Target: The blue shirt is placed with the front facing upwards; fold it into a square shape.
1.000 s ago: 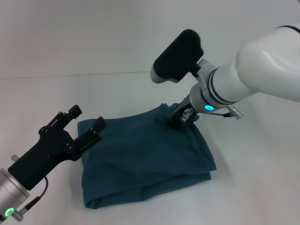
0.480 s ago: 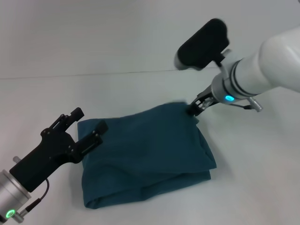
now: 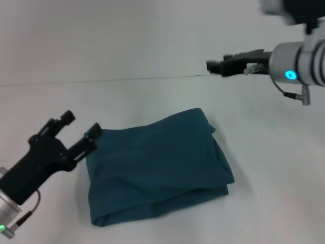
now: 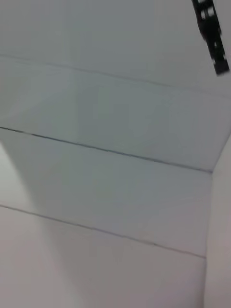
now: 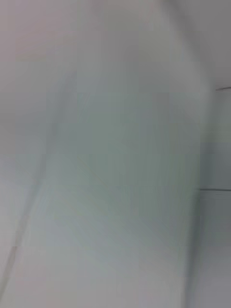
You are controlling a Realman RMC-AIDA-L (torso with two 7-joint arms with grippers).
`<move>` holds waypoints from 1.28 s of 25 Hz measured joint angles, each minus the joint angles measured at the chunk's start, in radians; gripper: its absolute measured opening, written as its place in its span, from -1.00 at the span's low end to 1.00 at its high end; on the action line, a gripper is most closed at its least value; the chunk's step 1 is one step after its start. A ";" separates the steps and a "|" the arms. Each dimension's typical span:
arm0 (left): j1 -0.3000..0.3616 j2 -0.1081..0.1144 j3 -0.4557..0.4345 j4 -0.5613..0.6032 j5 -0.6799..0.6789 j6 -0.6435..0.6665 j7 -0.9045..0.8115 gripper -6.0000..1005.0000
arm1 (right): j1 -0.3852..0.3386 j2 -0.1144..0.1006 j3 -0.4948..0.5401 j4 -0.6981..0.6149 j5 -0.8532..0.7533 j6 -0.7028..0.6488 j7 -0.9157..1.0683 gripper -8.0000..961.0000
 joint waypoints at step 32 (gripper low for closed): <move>0.048 0.000 -0.114 -0.008 0.006 0.064 0.061 0.68 | 0.057 0.031 -0.008 1.192 1.435 -0.423 -2.036 -0.94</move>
